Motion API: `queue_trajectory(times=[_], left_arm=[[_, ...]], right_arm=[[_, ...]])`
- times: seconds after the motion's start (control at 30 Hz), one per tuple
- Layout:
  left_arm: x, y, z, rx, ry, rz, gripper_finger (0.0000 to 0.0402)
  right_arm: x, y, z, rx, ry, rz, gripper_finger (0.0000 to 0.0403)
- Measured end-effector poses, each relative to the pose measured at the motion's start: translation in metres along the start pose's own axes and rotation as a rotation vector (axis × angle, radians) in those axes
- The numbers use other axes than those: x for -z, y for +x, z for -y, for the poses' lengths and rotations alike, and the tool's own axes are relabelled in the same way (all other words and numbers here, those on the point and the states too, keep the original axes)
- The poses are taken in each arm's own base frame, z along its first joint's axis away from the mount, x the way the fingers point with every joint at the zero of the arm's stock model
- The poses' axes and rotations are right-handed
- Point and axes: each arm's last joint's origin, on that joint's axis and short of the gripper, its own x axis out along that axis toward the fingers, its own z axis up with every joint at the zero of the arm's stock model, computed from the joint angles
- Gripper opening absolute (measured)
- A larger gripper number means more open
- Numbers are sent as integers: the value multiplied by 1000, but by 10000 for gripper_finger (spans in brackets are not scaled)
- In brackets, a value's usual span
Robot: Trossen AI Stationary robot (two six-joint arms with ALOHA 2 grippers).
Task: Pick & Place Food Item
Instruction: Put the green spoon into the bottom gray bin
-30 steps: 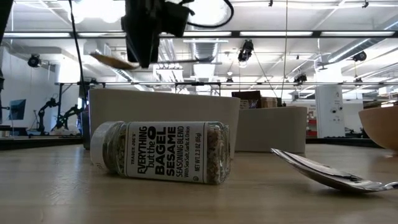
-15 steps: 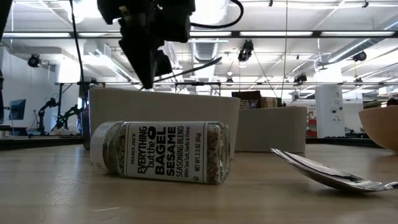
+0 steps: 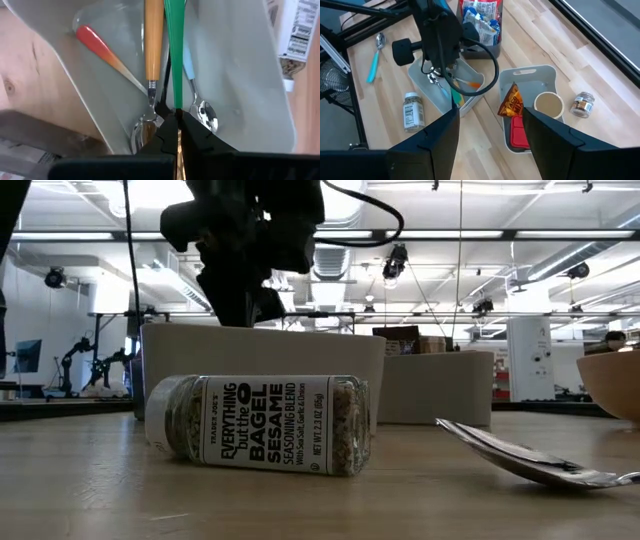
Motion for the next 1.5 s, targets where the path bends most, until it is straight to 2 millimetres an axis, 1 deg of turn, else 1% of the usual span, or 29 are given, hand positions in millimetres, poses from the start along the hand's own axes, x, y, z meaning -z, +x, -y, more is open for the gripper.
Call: queue_trajectory(times=[0.23,0.6,0.77,1.23,1.3,1.37,1.5], left_arm=[[-2,13,-3,12,23,-36,0],[0,46,-10,25,52,-156,0],[1,54,-12,1,64,-204,0],[2,54,-14,-50,92,-223,1],[3,55,-14,-52,92,-224,6],[3,55,-14,-53,96,-224,22],[3,54,-14,-61,99,-230,76]], right_arm=[[0,3,-1,4,2,-5,215],[0,3,-2,2,9,-8,215],[0,3,-2,2,9,-8,215],[0,3,-1,3,5,-10,215],[0,3,-1,3,5,-10,215],[0,3,-1,3,5,-10,215],[0,3,-1,3,4,-10,215]])
